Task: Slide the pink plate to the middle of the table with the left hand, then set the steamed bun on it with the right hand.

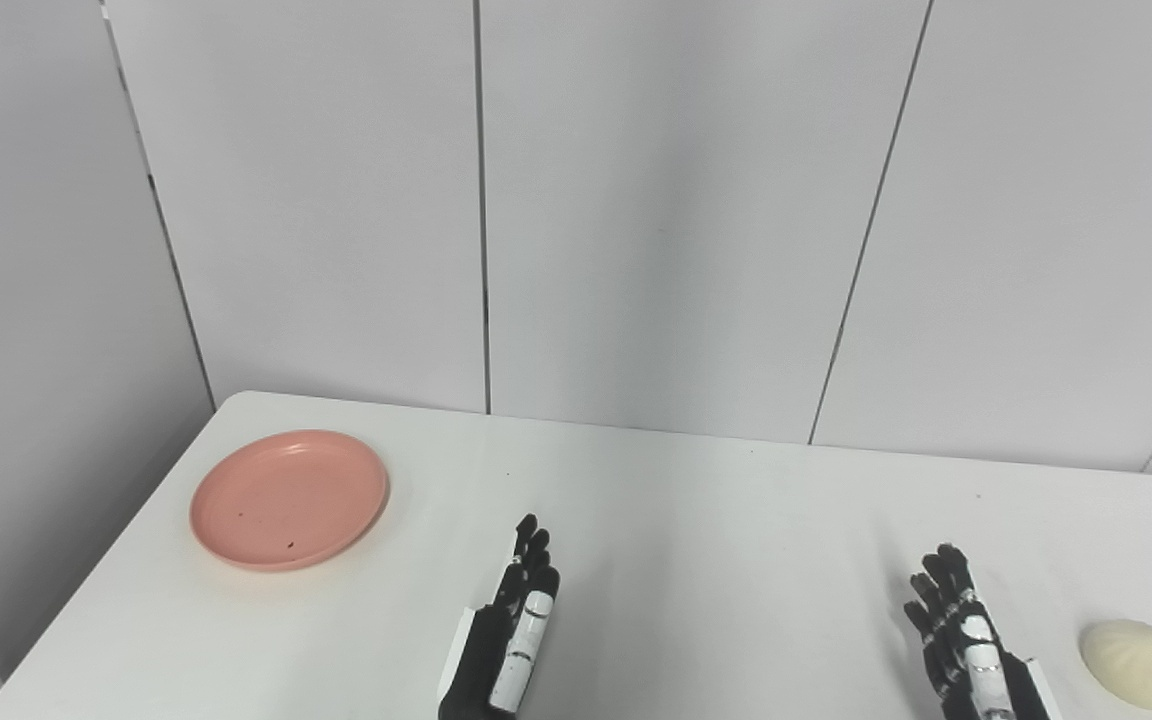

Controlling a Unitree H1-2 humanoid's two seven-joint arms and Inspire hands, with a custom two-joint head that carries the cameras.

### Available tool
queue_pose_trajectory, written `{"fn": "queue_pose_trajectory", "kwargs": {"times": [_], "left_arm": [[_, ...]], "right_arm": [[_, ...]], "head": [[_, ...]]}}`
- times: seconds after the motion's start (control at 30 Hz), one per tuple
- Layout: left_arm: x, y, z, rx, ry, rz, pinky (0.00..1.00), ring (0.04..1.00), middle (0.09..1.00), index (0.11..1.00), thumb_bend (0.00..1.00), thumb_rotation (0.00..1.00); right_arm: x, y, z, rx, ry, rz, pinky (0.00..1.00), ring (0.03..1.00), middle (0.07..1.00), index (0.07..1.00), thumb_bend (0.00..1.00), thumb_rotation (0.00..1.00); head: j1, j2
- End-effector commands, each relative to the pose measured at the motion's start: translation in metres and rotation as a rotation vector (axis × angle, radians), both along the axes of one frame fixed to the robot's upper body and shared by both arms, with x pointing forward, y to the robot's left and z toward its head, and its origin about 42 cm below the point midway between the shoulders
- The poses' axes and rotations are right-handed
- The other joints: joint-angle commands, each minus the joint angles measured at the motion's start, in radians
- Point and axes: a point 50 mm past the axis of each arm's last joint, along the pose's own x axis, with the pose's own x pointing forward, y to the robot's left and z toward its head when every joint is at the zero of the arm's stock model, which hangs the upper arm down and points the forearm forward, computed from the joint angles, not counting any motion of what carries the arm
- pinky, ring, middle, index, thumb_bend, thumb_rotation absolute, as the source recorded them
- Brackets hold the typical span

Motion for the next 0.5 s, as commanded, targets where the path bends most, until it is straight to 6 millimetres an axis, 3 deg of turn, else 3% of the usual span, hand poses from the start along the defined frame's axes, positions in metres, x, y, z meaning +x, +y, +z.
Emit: {"fn": "queue_pose_trajectory", "kwargs": {"times": [0.0, 0.2, 0.47], "left_arm": [[-0.0025, 0.0012, 0.0006, -0.01, 0.001, 0.002, 1.0, 1.0, 1.0, 1.0, 0.67, 0.93], [-0.0035, 0.0013, 0.0044, -0.012, 0.01, 0.005, 1.0, 0.995, 1.0, 1.0, 0.68, 0.92], [-0.002, -0.0006, 0.0038, -0.02, 0.008, 0.001, 1.0, 0.995, 1.0, 1.0, 0.66, 0.92]], "right_arm": [[-0.0122, -0.0045, -0.0177, 0.006, 0.074, -0.013, 1.0, 0.989, 0.995, 0.997, 0.68, 0.88], [-0.0129, -0.0053, -0.0151, 0.009, 0.067, -0.009, 1.0, 0.983, 0.987, 0.983, 0.71, 0.86], [-0.011, -0.007, -0.0155, 0.008, 0.076, -0.008, 1.0, 0.987, 0.994, 0.988, 0.69, 0.87]], "head": [[0.001, 0.004], [0.017, 0.023], [0.018, 0.013]]}}
